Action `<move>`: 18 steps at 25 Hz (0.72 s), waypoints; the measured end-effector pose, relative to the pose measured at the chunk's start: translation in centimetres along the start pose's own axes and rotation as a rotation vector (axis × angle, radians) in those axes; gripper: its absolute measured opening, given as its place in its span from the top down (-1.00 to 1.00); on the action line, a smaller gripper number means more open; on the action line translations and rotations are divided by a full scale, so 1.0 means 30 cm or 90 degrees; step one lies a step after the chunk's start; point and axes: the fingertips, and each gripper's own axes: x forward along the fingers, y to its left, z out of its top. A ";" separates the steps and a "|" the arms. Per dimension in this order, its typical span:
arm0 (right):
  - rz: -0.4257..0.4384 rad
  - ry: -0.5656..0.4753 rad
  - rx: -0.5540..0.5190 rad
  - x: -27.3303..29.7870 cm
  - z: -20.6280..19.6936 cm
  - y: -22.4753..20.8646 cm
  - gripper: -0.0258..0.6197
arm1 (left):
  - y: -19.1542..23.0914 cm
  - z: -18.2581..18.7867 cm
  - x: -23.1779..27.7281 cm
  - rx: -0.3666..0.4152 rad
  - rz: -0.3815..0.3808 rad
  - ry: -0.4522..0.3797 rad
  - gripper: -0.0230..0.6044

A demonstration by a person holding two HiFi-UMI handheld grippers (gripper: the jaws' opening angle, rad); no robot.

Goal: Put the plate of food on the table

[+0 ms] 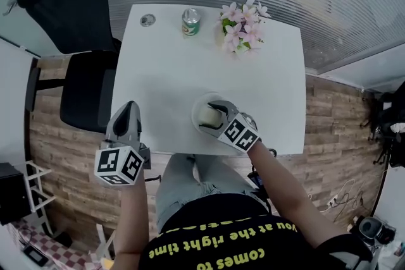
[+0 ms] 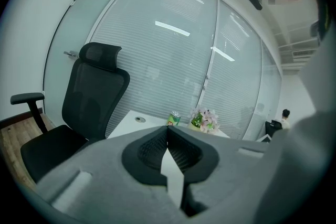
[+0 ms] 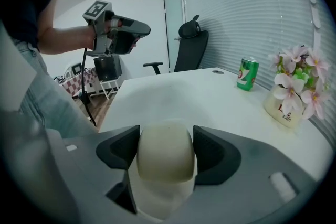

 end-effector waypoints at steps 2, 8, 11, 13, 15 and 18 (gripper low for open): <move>0.005 0.008 -0.013 0.007 -0.008 0.012 -0.09 | -0.011 0.003 0.012 -0.003 -0.005 -0.003 0.92; 0.008 0.024 -0.011 0.017 -0.048 0.012 -0.09 | -0.028 0.001 0.027 -0.005 -0.014 -0.004 0.93; 0.010 0.029 -0.018 0.018 -0.052 0.015 -0.09 | -0.027 -0.009 0.031 -0.009 -0.014 0.000 0.92; 0.010 0.037 -0.026 0.020 -0.056 0.016 -0.09 | -0.030 -0.013 0.034 -0.009 -0.015 0.001 0.92; 0.013 0.041 -0.029 0.021 -0.061 0.016 -0.09 | -0.034 -0.016 0.037 -0.010 -0.017 0.002 0.92; 0.020 0.040 -0.030 0.022 -0.061 0.018 -0.10 | -0.033 -0.016 0.041 -0.018 -0.019 0.002 0.93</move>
